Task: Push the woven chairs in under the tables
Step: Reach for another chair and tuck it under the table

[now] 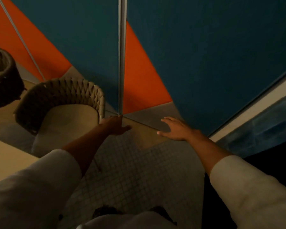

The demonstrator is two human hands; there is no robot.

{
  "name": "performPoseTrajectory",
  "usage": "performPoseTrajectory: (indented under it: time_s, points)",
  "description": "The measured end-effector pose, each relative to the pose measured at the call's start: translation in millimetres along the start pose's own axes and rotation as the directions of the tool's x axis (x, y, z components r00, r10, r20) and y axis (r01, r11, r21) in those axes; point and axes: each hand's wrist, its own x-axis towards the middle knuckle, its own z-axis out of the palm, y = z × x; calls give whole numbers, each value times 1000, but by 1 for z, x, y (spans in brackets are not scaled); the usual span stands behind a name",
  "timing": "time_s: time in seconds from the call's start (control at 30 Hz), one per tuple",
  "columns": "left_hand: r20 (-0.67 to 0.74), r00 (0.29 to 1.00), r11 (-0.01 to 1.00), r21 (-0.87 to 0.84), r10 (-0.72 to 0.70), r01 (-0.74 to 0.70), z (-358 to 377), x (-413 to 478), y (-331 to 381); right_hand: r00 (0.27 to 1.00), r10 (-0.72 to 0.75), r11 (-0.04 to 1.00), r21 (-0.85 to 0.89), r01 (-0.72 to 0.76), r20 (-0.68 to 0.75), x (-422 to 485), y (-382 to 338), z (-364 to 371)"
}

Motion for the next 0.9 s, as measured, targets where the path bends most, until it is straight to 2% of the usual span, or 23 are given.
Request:
performPoseTrajectory:
  time_s: [0.1,0.23,0.37,0.47,0.6,0.77,0.9]
  points:
    - [-37,998,998,-42,-48,46,-13,52,-6,998,-55,998,-33,55,29,72,10,-29]
    - [-8,981,969,-161,-193,189,-12,116,-22,976,-204,965,-151,213,73,177,23,-66]
    - [-37,924,885,-303,-381,353,-13,170,-30,924,-360,875,-296,383,131,279,35,-110]
    - [-85,872,806,-431,-483,405,-11,205,-39,877,-454,787,-391,478,158,347,34,-146]
    - [-65,811,705,-537,-582,463,-14,229,-48,805,-552,682,-438,586,217,424,6,-184]
    - [37,747,613,-544,-664,572,-30,255,-71,701,-659,552,-458,697,274,505,-50,-198]
    - [70,705,547,-578,-706,605,-46,285,-103,649,-683,471,-479,741,334,557,-86,-196]
